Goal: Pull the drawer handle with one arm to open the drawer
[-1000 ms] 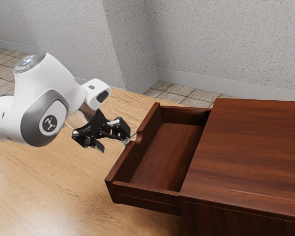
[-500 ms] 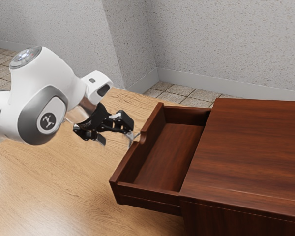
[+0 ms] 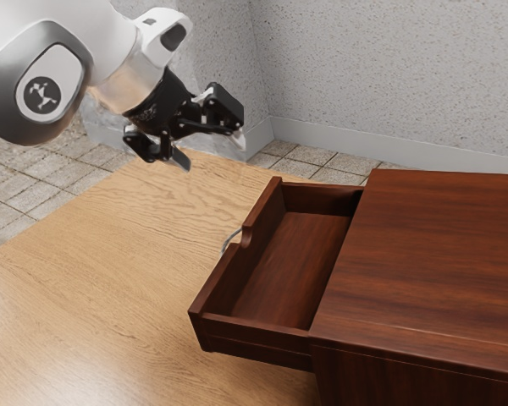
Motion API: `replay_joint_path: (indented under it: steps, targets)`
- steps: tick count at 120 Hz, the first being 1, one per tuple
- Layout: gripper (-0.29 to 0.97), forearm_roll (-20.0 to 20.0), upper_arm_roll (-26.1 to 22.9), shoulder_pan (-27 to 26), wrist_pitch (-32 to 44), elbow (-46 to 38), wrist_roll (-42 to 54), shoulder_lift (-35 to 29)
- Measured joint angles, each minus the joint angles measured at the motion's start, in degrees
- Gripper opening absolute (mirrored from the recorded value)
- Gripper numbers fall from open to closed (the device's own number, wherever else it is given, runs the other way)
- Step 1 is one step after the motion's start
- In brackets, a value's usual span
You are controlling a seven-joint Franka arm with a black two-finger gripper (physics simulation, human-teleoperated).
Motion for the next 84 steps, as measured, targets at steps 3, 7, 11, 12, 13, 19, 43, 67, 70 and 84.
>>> replay_joint_path:
  steps: [3, 7, 11, 12, 13, 19, 43, 67, 70, 84]
  targets:
    - [0.67, 0.9, 2.7, -3.0, -3.2, 3.3, -2.4, 0.9]
    - [0.67, 1.8, 5.6, -5.5, -6.9, 5.7, -5.4, 1.2]
    - [0.67, 2.5, 7.4, -6.4, -10.1, 6.9, -8.1, 1.5]
    - [0.67, 2.7, 7.7, -6.5, -10.8, 7.1, -8.8, 1.5]
    - [0.67, 2.8, 8.0, -6.6, -11.6, 7.2, -9.4, 1.6]
    - [0.67, 3.5, 8.9, -7.0, -15.5, 7.1, -13.7, 1.6]
    - [0.68, 5.1, 9.6, -4.9, -24.4, 2.3, -28.2, 1.5]
    - [0.68, 5.2, 8.3, -2.7, -27.5, 1.2, -39.3, 1.4]
    - [0.68, 5.5, 7.7, -2.7, -27.7, 1.1, -40.4, 1.4]
    - [0.68, 6.1, 6.5, -2.8, -28.3, 0.0, -44.9, 1.3]
